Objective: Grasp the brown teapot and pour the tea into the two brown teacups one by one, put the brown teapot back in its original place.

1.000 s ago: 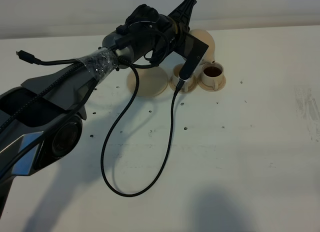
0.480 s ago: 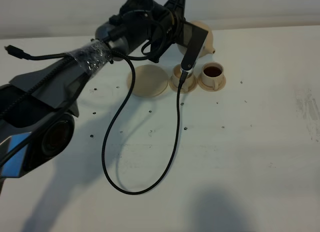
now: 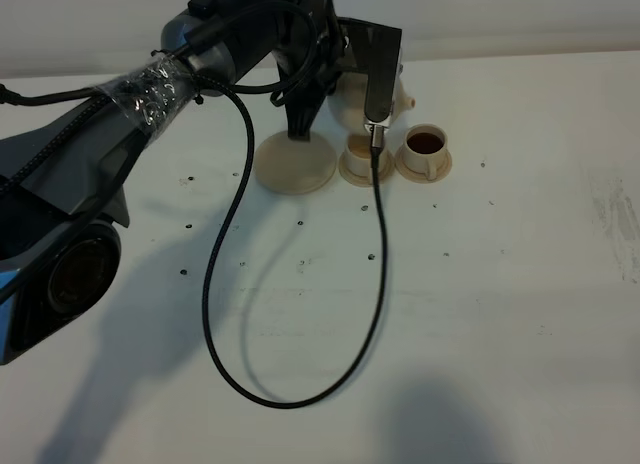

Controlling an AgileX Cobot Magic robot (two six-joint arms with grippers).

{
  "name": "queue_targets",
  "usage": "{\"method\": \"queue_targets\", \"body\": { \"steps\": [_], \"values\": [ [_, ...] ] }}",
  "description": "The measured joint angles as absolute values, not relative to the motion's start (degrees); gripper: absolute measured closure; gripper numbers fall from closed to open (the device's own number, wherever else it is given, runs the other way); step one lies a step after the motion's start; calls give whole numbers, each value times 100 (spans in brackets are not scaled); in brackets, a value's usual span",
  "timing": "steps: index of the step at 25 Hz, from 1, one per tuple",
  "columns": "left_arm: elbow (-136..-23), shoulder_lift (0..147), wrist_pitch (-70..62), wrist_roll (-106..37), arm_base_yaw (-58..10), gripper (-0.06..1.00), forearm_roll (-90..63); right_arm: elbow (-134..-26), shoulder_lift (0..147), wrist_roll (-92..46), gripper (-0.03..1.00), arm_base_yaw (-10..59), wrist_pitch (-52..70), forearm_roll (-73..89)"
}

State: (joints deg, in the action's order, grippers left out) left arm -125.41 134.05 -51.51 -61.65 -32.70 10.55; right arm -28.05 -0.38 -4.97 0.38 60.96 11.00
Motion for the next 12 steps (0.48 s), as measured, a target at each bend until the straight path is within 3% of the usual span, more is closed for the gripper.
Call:
{"method": "queue_targets", "body": {
  "steps": [12],
  "values": [
    [-12541, 13219, -6403, -3492, -3270, 84, -157, -2805, -38, -497, 45, 38, 6096, 1100]
  ]
}}
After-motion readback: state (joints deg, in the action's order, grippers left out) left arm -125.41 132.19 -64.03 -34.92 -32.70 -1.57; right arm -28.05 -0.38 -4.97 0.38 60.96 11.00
